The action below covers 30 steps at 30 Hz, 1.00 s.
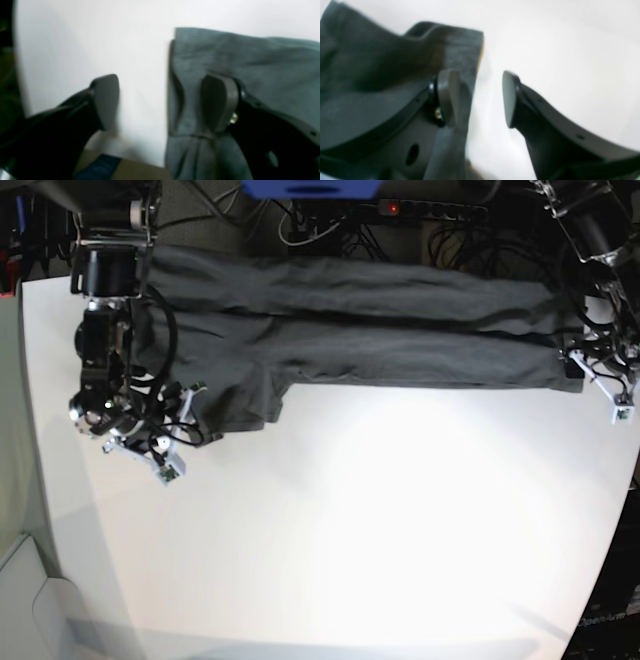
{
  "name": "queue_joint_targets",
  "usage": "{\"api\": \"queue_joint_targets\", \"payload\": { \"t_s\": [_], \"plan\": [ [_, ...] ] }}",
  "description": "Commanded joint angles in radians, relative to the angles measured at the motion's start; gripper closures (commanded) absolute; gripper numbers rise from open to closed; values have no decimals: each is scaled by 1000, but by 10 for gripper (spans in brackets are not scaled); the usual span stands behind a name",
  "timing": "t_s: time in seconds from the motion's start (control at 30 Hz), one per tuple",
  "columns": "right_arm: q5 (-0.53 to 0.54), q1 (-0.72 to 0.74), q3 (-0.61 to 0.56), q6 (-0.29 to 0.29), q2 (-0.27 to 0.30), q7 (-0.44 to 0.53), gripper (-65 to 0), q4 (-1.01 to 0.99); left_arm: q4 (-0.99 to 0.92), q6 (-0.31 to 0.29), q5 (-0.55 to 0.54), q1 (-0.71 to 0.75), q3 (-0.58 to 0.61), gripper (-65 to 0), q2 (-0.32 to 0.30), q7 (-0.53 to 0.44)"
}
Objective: Layout the t-shirt on the table in an organized manner, then fold the t-shirt properly
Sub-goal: 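Move the right gripper to the hanging sleeve and grasp it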
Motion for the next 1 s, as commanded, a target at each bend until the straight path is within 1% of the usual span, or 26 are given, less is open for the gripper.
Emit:
{"api": "queue_joint_targets", "payload": {
  "t_s": [0.0, 0.07, 0.27, 0.3, 0.4, 0.47, 0.5, 0.53, 0.57, 0.63, 0.83, 0.97],
  "plan": [
    [12, 23, 2, -1, 11, 15, -287, 5, 16, -1, 18, -18, -5, -511, -19, -12],
    [12, 27, 2, -1, 10, 17, -287, -13, 16, -1, 39, -23, -7, -511, -19, -14],
    [12, 43, 2, -1, 7, 17, -285, -64, 16, -1, 45, -38, -7, -511, -19, -14],
    [12, 44, 2, -1, 7, 23, -284, -81, 16, -1, 45, -38, -7, -511, -19, -14],
    [12, 38, 2, -1, 7, 81, -277, -130, 16, -1, 45, -38, -7, -511, -19, -14],
    [12, 35, 2, -1, 7, 106, -231, -148, 16, -1, 45, -38, -7, -511, -19, -14],
    [12, 34, 2, -1, 7, 110, -191, -156, 16, -1, 45, -38, -7, -511, -19, -14],
    [12, 34, 2, -1, 8, 113, -143, -167, 16, -1, 45, -38, -7, -511, -19, -14],
    [12, 35, 2, -1, 8, 113, -81, -176, 16, -1, 45, -38, -7, -511, -19, -14],
    [12, 37, 2, -1, 10, 113, 0, -182, 16, -1, 45, -38, -7, -511, -19, -14],
    [12, 40, 7, -1, 22, 107, 0, -153, 16, -1, 42, -40, -12, -511, -19, -14],
    [12, 6, 7, -1, 30, 104, 0, -44, 16, -1, 39, -54, -15, -511, -21, -14]
  ]
}}
